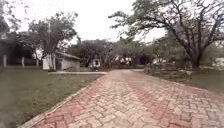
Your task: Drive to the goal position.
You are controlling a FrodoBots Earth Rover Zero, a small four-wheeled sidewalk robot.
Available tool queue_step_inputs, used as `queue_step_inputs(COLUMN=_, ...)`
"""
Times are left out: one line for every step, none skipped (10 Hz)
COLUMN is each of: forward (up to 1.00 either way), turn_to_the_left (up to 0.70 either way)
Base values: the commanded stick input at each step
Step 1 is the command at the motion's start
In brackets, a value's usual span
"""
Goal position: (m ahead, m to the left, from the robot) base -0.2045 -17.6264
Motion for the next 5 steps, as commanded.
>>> queue_step_inputs(forward=0.7, turn_to_the_left=0.0)
queue_step_inputs(forward=0.7, turn_to_the_left=0.0)
queue_step_inputs(forward=0.7, turn_to_the_left=0.0)
queue_step_inputs(forward=0.7, turn_to_the_left=-0.18)
queue_step_inputs(forward=0.7, turn_to_the_left=-0.22)
